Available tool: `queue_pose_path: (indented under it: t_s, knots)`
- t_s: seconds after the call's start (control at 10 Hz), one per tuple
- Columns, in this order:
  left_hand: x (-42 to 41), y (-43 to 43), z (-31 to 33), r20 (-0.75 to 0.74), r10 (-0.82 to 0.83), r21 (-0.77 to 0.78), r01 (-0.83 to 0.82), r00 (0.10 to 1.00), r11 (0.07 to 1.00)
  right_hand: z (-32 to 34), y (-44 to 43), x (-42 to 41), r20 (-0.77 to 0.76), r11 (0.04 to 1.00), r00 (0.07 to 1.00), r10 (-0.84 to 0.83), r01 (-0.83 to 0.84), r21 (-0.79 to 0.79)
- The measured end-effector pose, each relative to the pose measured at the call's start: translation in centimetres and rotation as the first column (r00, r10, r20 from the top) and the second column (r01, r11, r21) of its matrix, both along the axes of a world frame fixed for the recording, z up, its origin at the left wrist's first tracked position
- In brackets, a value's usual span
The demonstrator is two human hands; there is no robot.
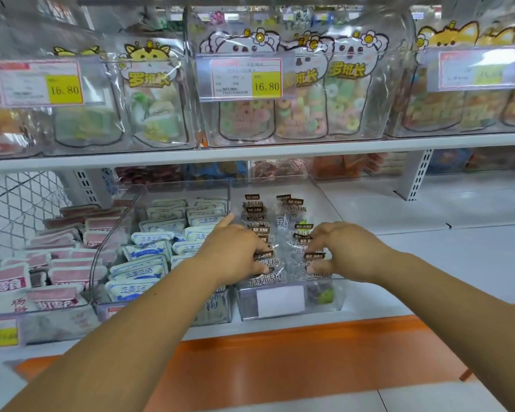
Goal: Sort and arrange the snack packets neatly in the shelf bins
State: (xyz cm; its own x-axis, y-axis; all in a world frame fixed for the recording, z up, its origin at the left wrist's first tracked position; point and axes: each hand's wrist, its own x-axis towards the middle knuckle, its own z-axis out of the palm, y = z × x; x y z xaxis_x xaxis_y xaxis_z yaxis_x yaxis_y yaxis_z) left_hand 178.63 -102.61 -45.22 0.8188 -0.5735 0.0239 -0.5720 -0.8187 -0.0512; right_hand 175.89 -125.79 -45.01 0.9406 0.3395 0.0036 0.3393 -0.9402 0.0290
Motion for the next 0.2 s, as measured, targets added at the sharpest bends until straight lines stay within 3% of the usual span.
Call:
queue_pose_path:
  t_s: [0.1,0.2]
  knots:
    - [-1.2,0.3,0.5,-0.001,-0.012,-0.102,0.011,1.0,0.995,0.0,0.4,-1.0,0.033,0.996,0.999,-0.006,0.003,0.09]
    - [-3.0,2.1,0.8,-0.013,-0.006,-0.296,0.002,1.0,0.955,0.9,-0.5,-3.2,0.102,0.958,0.994,-0.025,-0.006,0.286]
